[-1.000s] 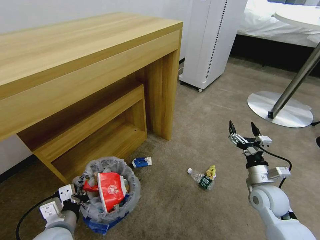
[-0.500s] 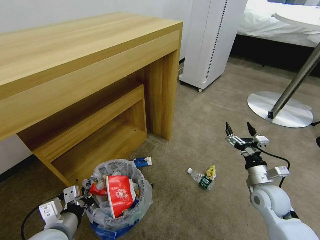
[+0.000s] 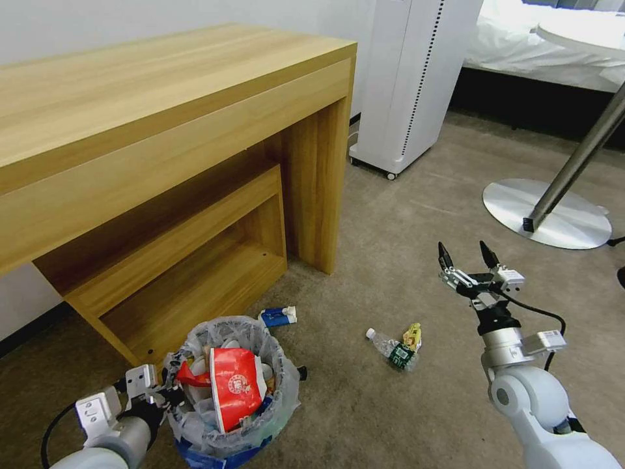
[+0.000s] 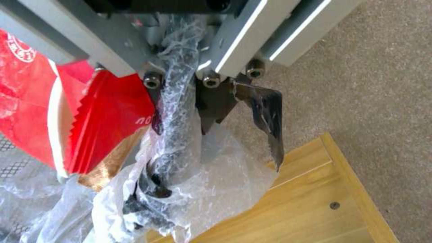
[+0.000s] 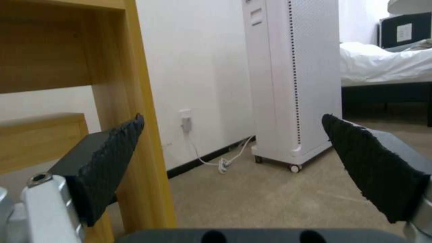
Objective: Pick up the trash bin and place the garbage on the floor into it.
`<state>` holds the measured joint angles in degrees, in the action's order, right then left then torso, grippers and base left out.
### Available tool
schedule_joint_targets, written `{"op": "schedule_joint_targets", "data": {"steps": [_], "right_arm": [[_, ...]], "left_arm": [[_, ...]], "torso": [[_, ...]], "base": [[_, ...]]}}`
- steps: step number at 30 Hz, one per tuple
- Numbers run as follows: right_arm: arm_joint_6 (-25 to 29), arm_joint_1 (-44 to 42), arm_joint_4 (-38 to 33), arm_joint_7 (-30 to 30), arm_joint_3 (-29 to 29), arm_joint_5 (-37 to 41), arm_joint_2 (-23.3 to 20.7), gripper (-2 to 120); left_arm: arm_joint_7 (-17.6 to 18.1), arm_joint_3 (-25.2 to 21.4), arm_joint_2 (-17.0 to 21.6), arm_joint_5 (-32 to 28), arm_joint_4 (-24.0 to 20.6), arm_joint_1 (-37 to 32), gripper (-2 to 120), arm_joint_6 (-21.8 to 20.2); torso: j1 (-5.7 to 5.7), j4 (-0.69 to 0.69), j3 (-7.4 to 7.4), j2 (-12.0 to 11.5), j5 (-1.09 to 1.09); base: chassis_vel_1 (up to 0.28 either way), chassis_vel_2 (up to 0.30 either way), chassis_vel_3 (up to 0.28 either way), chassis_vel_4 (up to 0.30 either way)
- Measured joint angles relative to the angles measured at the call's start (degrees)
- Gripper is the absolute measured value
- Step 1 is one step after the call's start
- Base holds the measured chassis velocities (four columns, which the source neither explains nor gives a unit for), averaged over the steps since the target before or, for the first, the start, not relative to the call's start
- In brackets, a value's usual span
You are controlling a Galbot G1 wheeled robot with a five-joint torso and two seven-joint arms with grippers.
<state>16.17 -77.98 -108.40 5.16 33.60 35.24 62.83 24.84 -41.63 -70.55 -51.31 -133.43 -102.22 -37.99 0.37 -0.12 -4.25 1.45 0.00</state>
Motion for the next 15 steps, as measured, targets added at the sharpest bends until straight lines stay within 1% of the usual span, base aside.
{"op": "schedule_joint_targets", "data": {"steps": [10, 15], "right_arm": [[0.19, 0.19, 0.53, -0.89, -0.17, -0.3, 0.34, 100], [0.15, 0.57, 0.8, -1.05, -0.79, -0.31, -0.21, 100]], "left_arm": [[0.11, -0.06, 0.47, -0.19, 1.76, 0.7, 0, 0.23], [0.41, -0.37, 0.64, -0.49, 2.12, 0.91, 0, 0.3]], "torso": [[0.0, 0.0, 0.0, 0.0, 0.0], [0.0, 0.0, 0.0, 0.0, 0.0]], "base": [[0.0, 0.0, 0.0, 0.0], [0.0, 0.0, 0.0, 0.0]]}}
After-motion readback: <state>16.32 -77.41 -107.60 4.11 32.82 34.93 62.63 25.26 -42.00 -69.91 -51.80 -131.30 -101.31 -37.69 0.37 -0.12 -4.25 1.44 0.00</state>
